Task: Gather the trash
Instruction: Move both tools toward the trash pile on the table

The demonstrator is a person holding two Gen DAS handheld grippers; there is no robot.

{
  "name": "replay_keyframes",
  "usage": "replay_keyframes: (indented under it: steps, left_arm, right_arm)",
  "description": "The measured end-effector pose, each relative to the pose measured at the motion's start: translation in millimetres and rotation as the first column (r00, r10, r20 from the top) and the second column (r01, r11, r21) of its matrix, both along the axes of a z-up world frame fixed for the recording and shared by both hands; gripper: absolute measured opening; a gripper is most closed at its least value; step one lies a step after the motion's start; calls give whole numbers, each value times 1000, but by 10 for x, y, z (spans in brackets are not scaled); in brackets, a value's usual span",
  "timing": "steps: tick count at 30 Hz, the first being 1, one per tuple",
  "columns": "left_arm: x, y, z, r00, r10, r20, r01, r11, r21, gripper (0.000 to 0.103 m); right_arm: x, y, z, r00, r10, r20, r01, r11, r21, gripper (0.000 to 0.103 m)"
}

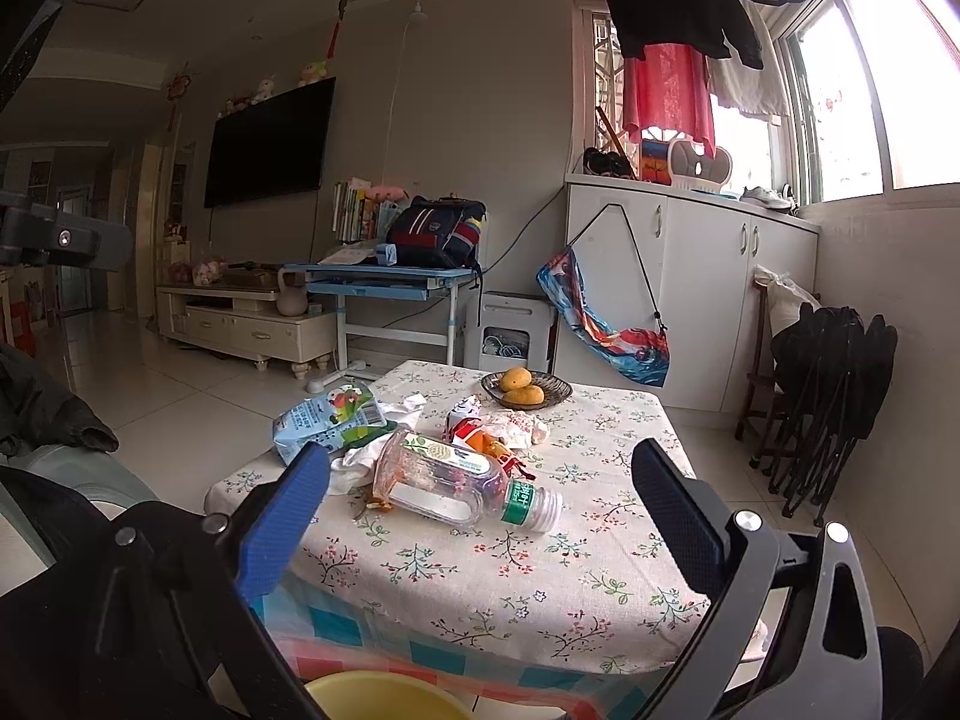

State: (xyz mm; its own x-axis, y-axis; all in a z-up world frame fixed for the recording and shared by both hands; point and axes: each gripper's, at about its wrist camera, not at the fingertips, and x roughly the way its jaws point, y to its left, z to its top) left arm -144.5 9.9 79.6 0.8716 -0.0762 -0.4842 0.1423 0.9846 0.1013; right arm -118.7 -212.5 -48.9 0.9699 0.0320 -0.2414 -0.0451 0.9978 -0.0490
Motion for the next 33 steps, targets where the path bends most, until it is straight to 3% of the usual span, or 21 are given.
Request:
replay_keyframes:
  steps: [33]
  left_arm:
    - [73, 46, -121, 1000, 14, -25, -14, 1000, 2, 96]
  right_arm:
    - [2, -5, 50, 1000, 24, -18, -24, 1000, 15, 97]
